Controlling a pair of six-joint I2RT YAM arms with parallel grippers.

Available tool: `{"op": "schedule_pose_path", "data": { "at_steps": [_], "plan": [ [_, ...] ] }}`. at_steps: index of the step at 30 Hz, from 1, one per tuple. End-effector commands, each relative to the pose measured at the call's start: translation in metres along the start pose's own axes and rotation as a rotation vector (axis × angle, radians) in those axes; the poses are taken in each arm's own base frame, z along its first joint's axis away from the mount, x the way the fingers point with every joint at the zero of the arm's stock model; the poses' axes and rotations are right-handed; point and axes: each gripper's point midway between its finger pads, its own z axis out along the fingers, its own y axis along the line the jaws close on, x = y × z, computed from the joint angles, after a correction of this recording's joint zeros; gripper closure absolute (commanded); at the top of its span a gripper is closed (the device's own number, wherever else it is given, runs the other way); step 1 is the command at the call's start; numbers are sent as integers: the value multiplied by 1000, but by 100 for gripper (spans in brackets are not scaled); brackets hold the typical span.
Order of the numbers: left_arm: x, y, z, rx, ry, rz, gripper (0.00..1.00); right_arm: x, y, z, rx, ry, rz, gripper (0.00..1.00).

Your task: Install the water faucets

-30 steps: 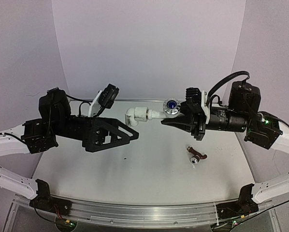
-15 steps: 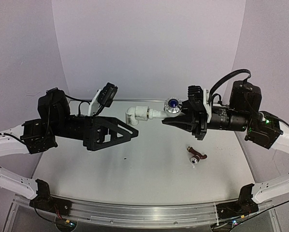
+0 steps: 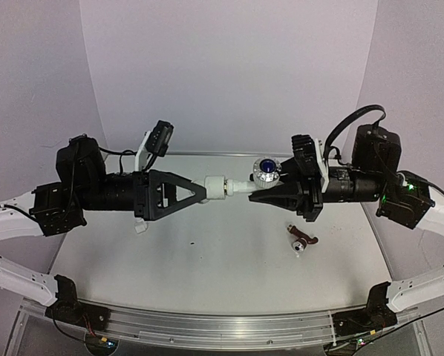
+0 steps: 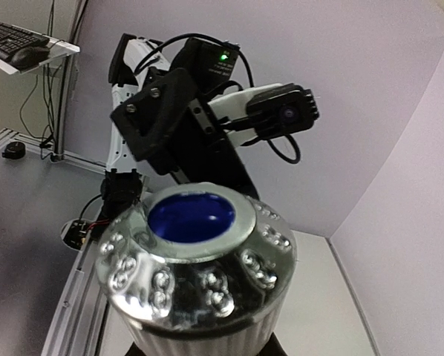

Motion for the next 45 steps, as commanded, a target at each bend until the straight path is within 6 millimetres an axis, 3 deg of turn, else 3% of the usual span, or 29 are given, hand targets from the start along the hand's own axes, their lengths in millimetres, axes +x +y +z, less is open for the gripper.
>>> {"op": "schedule_pose_path", "data": {
  "at_steps": [1, 7, 10, 12, 18, 22, 29, 37, 42, 45],
  "plan": [
    [-34, -7, -15, -47, -148, 71, 5, -34, 4, -8, -37, -95, 16, 100],
    [-25, -7, -14, -40, -102, 100, 9, -39, -5, -7, -5, -96, 69, 100],
    [-21, 4, -16, -93, -92, 94, 6, -40, -2, -8, -21, -102, 87, 100],
    [-16, 6, -10, -84, -50, 61, 1, -36, -5, -8, 9, -88, 42, 100],
    [-5, 17, -6, -75, -43, -52, 0, -35, -28, -15, 155, -34, -298, 100],
    [-8, 9, -5, -17, -53, -84, 0, -29, -21, -16, 134, -19, -487, 100],
    [1, 6, 16, 67, 33, -168, 0, -13, -3, -17, 78, -12, -845, 100],
    [-4, 1, 17, 109, 24, -196, 1, 7, 15, -18, 36, -7, -1131, 100],
    [-2, 0, 20, 124, 40, -195, 13, 15, 20, -17, 20, 5, -1155, 100],
    [-2, -2, 19, 135, 38, -165, 23, 10, 19, -18, 23, -11, -1080, 100]
  ]
}}
